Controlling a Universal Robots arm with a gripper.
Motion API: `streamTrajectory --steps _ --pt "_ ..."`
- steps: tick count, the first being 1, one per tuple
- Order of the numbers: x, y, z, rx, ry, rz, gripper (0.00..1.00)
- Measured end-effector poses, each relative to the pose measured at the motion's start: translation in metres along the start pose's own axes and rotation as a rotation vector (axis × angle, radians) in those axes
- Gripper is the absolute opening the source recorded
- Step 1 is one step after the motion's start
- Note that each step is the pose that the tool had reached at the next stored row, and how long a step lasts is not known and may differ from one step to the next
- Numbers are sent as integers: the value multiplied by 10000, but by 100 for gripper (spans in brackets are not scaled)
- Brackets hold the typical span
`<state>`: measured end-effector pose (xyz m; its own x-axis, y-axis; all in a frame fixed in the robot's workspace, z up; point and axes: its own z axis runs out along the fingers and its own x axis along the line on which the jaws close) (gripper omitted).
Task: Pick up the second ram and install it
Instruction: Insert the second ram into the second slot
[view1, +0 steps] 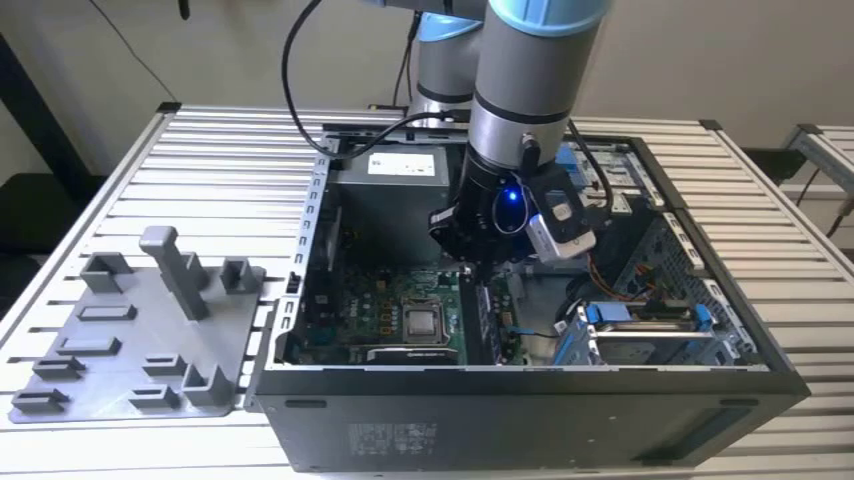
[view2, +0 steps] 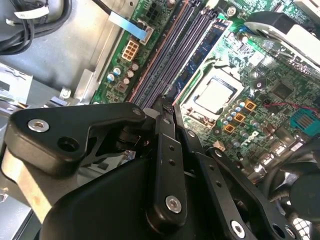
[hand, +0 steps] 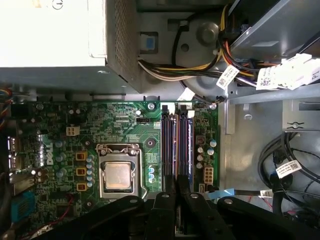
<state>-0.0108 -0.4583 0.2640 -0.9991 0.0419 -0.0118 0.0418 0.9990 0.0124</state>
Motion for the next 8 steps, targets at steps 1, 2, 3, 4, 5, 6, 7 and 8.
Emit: streamTrajectory --steps 1,2,3,4,5,6,7,8 --pt "0 0 0 1 -4 1 14" --pt "0 0 0 2 -8 0 14" --pt "0 0 0 2 -13 0 14" --pt "0 0 0 3 -18 0 14" --pt "0 0 1 1 -18 0 14" --pt "0 1 8 0 -19 0 14" --pt "0 0 24 2 -19 0 14" --pt "1 0 42 2 -19 0 14"
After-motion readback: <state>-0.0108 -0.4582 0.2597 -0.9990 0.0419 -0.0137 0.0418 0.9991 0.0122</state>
